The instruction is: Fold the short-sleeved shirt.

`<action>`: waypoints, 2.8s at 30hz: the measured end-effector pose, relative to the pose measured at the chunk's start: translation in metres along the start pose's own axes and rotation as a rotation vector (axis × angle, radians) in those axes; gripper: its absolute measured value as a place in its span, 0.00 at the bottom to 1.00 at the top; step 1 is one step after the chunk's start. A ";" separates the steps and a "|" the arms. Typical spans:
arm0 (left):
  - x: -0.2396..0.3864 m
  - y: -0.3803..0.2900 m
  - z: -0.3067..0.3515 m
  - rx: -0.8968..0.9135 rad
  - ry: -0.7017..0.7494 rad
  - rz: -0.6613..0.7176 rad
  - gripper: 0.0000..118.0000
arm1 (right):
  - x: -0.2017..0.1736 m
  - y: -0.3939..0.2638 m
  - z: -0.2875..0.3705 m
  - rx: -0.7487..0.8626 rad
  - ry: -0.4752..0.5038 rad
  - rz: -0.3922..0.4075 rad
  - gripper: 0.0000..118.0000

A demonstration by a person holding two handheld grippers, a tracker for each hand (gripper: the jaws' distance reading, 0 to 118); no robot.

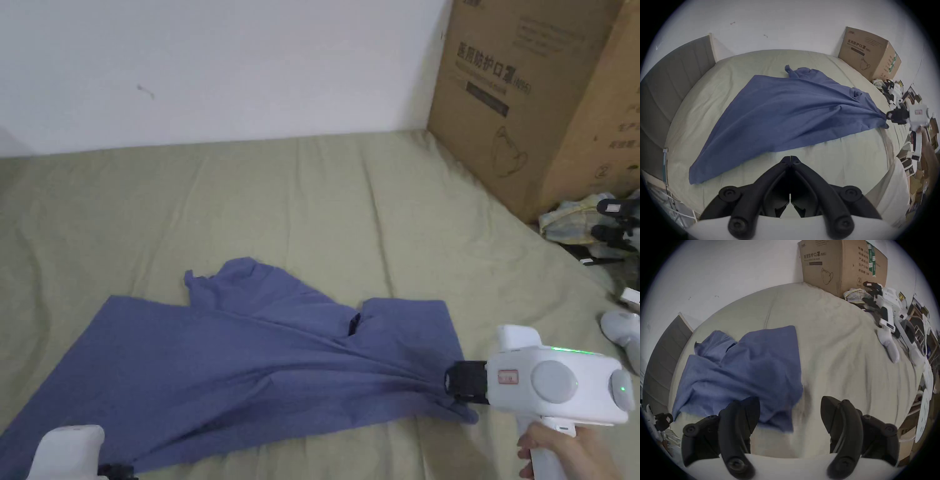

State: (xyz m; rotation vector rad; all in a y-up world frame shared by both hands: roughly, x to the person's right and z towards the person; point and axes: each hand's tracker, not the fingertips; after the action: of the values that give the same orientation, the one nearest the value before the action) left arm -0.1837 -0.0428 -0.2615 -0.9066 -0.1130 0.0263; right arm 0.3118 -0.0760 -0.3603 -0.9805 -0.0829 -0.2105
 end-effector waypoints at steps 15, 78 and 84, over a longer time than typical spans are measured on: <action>0.002 0.023 -0.028 -0.044 -0.009 0.020 0.00 | -0.013 0.020 -0.026 -0.091 0.041 0.019 0.06; -0.155 0.331 0.145 0.401 0.331 0.063 0.01 | -0.178 0.237 0.191 0.424 0.065 0.128 0.06; -0.172 0.389 0.202 0.526 0.344 0.101 0.01 | -0.219 0.318 0.248 0.555 0.078 0.143 0.06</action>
State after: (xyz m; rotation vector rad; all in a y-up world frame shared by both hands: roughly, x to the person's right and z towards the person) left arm -0.3667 0.3429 -0.4589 -0.3805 0.2519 -0.0062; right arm 0.1720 0.3317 -0.5174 -0.4221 0.0020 -0.0844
